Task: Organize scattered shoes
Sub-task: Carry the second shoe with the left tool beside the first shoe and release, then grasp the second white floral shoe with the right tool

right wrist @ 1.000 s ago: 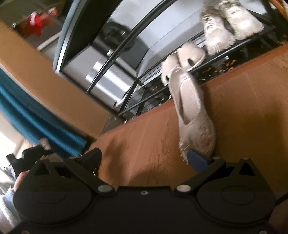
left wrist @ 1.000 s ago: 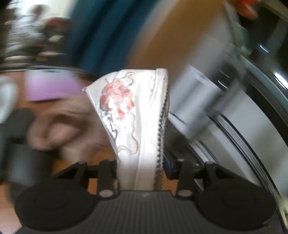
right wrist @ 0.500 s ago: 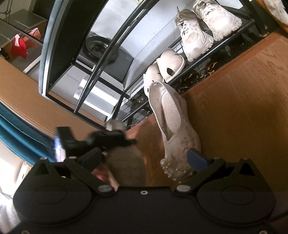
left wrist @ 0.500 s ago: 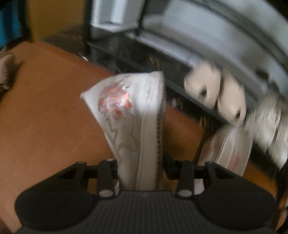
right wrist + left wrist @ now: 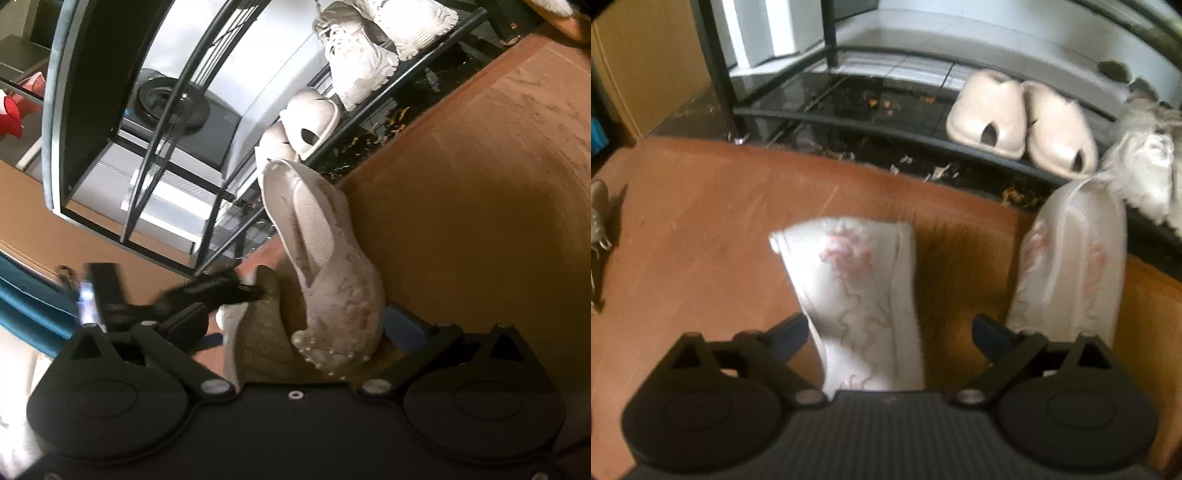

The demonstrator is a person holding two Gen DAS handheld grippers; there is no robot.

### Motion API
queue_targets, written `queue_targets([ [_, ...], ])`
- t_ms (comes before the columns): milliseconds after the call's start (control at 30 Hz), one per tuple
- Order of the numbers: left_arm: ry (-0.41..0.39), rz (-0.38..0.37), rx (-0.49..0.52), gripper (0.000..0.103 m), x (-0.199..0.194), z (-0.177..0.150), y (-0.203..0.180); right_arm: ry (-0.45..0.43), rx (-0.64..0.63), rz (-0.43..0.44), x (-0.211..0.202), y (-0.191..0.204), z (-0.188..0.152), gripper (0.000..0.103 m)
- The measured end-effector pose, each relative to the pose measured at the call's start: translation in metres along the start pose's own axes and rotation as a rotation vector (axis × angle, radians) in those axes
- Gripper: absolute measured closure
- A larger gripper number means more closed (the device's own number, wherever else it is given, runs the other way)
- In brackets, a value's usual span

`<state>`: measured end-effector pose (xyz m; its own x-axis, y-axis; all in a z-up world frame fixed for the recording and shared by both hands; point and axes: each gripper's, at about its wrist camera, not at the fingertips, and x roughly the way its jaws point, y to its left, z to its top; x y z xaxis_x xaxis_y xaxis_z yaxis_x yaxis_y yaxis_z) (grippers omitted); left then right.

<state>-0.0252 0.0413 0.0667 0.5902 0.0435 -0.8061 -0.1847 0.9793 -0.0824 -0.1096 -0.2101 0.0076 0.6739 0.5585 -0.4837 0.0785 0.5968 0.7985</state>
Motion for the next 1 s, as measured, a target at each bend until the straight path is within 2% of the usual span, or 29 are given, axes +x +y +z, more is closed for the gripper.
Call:
queue_targets([
  [100, -0.117, -0.068, 0.007, 0.007, -0.034, 0.015, 0.021, 0.004, -0.02, -0.019, 0.002, 0.0, -0.003, 0.0],
  [200, -0.149, -0.098, 0.029, 0.004, -0.052, 0.029, 0.056, 0.028, -0.038, -0.042, 0.004, 0.001, -0.008, 0.0],
  [333, -0.12, -0.134, -0.182, 0.003, -0.061, 0.025, 0.118, 0.027, -0.091, -0.064, 0.004, 0.008, -0.012, 0.0],
  [400, -0.083, -0.093, -0.387, 0.003, -0.057, 0.011, 0.15, 0.011, -0.156, -0.079, 0.001, 0.016, -0.013, 0.0],
  [433, -0.059, -0.081, -0.458, 0.003, -0.052, 0.007, 0.16, 0.01, -0.213, -0.088, 0.0, 0.023, -0.014, 0.0],
  [467, -0.053, -0.082, -0.478, 0.003, -0.05, 0.007, 0.163, 0.007, -0.265, -0.097, -0.001, 0.028, -0.014, 0.0],
  [533, -0.019, -0.099, -0.593, 0.003, -0.04, 0.002, 0.179, -0.02, -0.442, -0.132, -0.003, 0.047, -0.018, 0.0],
  [567, -0.006, -0.099, -0.63, 0.003, -0.036, 0.001, 0.184, -0.026, -0.505, -0.141, -0.003, 0.053, -0.02, 0.0],
  [600, -0.006, -0.065, -0.63, 0.003, -0.036, 0.002, 0.183, -0.026, -0.582, -0.151, 0.0, 0.061, -0.023, 0.001],
  [633, -0.015, -0.029, -0.625, 0.003, -0.037, 0.002, 0.181, -0.018, -0.681, -0.166, 0.007, 0.072, -0.027, 0.003],
  [667, -0.05, 0.043, -0.609, 0.003, -0.043, 0.003, 0.177, -0.008, -0.757, -0.169, 0.014, 0.081, -0.031, 0.009],
  [700, -0.092, 0.078, -0.591, 0.001, -0.049, 0.003, 0.173, 0.001, -0.819, -0.165, 0.022, 0.089, -0.035, 0.014],
  [733, -0.119, 0.09, -0.58, 0.001, -0.052, 0.002, 0.171, 0.012, -0.864, -0.155, 0.03, 0.096, -0.039, 0.024],
  [767, -0.144, 0.101, -0.571, 0.001, -0.056, 0.001, 0.17, 0.023, -0.887, -0.144, 0.036, 0.101, -0.041, 0.044],
  [800, -0.16, 0.109, -0.57, 0.001, -0.059, 0.001, 0.17, 0.041, -0.905, -0.133, 0.047, 0.107, -0.043, 0.052],
  [867, -0.189, 0.125, -0.569, 0.001, -0.065, 0.0, 0.171, 0.079, -0.929, -0.115, 0.07, 0.12, -0.048, 0.052],
  [1000, -0.167, 0.133, -0.584, 0.001, -0.057, 0.003, 0.175, 0.144, -0.935, -0.105, 0.112, 0.14, -0.057, 0.052],
])
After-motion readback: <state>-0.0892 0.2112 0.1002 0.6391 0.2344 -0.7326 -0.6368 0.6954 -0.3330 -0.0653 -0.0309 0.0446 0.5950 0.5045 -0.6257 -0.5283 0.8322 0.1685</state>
